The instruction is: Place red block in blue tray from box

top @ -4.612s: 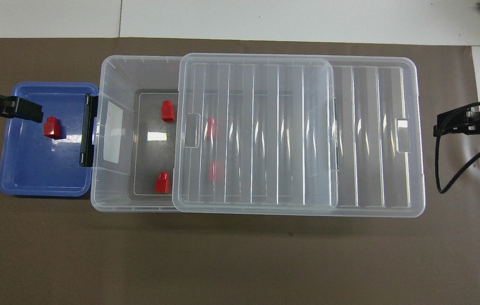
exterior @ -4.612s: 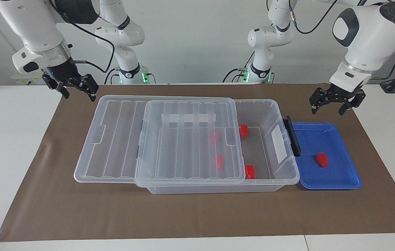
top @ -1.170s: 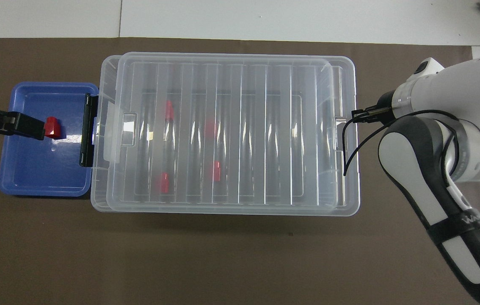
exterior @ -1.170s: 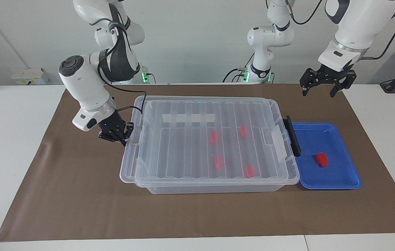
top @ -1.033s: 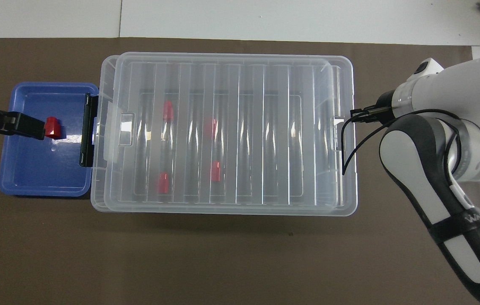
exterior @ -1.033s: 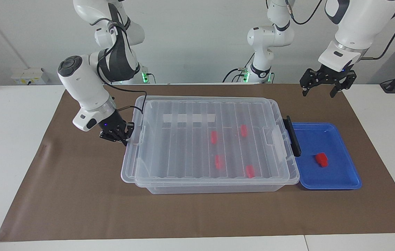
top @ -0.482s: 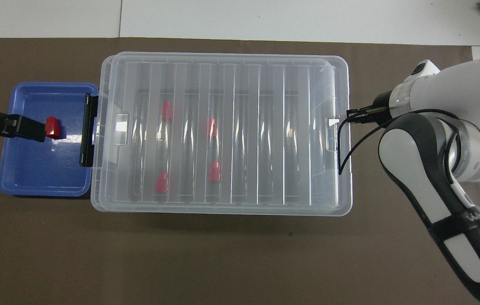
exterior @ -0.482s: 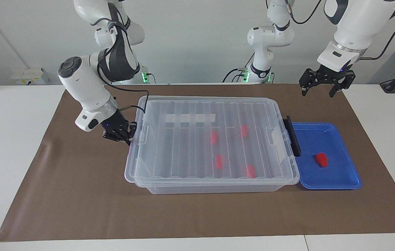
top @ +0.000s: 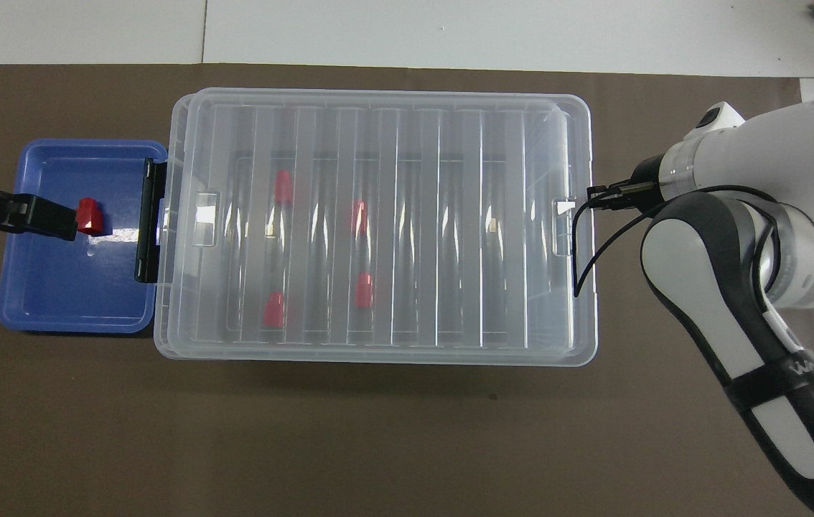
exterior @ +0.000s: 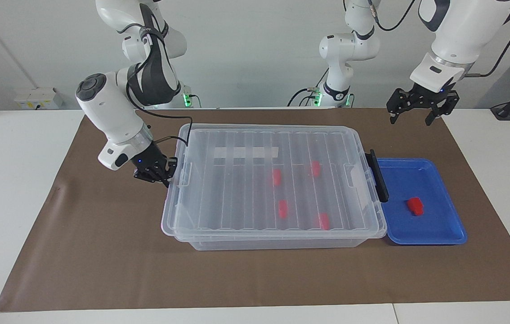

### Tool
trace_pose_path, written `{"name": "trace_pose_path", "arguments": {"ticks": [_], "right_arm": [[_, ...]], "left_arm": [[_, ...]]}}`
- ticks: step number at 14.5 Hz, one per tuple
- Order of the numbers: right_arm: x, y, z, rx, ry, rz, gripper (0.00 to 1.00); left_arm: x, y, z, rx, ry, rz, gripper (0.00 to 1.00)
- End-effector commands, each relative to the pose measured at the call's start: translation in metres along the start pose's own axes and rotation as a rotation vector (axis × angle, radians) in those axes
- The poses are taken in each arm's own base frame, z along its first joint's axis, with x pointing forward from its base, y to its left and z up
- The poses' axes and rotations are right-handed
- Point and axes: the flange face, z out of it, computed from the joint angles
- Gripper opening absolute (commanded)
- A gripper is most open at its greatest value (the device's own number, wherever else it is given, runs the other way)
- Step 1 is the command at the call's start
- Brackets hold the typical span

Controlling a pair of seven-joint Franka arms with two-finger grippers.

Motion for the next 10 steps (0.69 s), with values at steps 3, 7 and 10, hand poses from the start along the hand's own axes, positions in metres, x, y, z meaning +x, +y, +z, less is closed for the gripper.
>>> {"name": "trace_pose_path", "arguments": {"ticks": [3, 7, 10], "right_arm": [[-0.002, -0.002, -0.008, -0.009, -0.008, -0.007, 0.0], [-0.006, 0.011, -0.051, -0.232, 0.021, -0.016, 1.0], [-0.016, 0.025, -0.092, -0.265, -0.031, 0.101, 1.0]], "left_arm": [[-0.007, -0.003, -0.002, -0.011, 0.021, -0.013, 1.0], [-0.006, -0.002, -0.002, -0.011, 0.026, -0.02, 1.0], [-0.006, -0.001, -0.002, -0.011, 0.029, -0.018, 1.0]]}}
